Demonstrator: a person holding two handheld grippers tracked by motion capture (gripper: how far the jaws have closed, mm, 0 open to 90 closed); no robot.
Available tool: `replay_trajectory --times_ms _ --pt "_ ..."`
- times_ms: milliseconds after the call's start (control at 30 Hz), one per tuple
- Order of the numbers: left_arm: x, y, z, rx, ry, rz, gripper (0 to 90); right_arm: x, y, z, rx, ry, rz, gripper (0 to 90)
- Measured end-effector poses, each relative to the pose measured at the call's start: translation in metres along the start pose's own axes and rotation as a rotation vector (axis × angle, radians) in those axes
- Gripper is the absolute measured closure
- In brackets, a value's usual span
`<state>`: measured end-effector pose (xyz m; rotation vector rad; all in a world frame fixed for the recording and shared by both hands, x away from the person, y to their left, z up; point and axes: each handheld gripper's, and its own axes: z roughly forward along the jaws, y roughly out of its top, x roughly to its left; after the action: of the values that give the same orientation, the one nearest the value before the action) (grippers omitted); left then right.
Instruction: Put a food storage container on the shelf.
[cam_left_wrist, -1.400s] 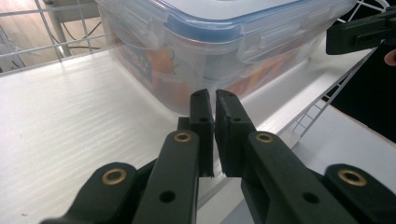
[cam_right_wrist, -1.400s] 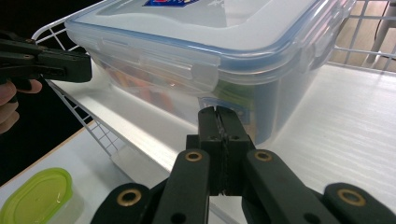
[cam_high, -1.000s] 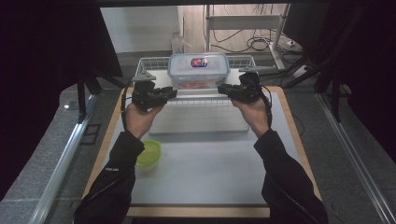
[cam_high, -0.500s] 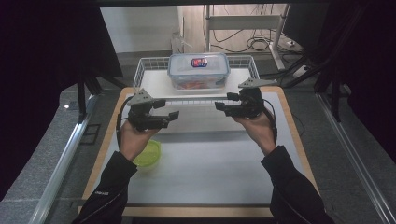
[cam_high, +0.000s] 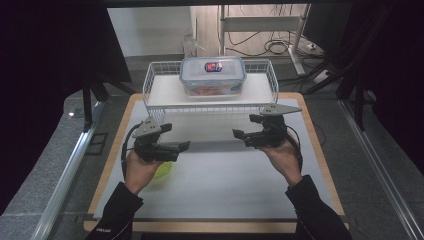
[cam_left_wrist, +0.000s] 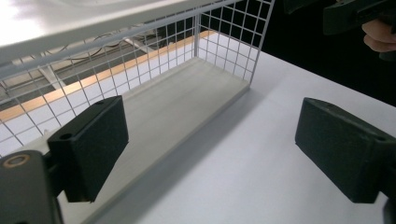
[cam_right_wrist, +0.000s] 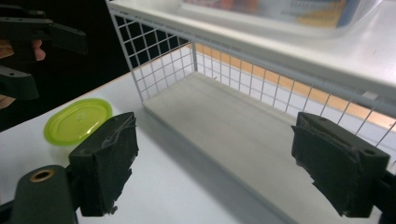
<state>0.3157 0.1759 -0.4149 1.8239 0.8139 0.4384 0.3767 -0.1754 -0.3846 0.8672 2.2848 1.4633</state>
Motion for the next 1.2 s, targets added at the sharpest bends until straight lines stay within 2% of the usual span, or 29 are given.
replay_trajectory --times_ms 167,267,467,567,667,767,1000,1200 --pt "-0.007 -0.015 -0.002 0.012 0.004 0.007 6.2 0.003 -0.012 -0.002 0.032 0.0 -0.008 8.6" --pt "-0.012 -0.025 -0.003 0.026 0.022 0.034 5.1 0.006 -0.018 -0.004 0.038 -0.006 -0.014 6.6" --pt "-0.02 -0.041 -0.01 0.016 0.034 0.066 3.2 0.012 -0.032 -0.007 0.056 -0.004 -0.023 2.7" --pt "-0.023 -0.051 -0.015 0.018 0.032 0.061 2.9 0.015 -0.04 -0.009 0.06 0.002 -0.028 1.6" --pt "-0.024 -0.064 -0.018 0.021 0.021 0.034 3.0 0.018 -0.049 -0.012 0.055 0.001 -0.038 2.0" --pt "-0.026 -0.075 -0.021 0.028 0.016 0.034 3.0 0.021 -0.059 -0.017 0.049 0.001 -0.045 2.3" --pt "-0.031 -0.09 -0.031 0.048 0.057 0.043 3.3 0.027 -0.081 -0.021 0.057 0.004 -0.036 2.8" --pt "-0.034 -0.101 -0.034 0.08 0.093 0.056 3.3 0.033 -0.104 -0.024 0.097 -0.008 -0.052 2.8"
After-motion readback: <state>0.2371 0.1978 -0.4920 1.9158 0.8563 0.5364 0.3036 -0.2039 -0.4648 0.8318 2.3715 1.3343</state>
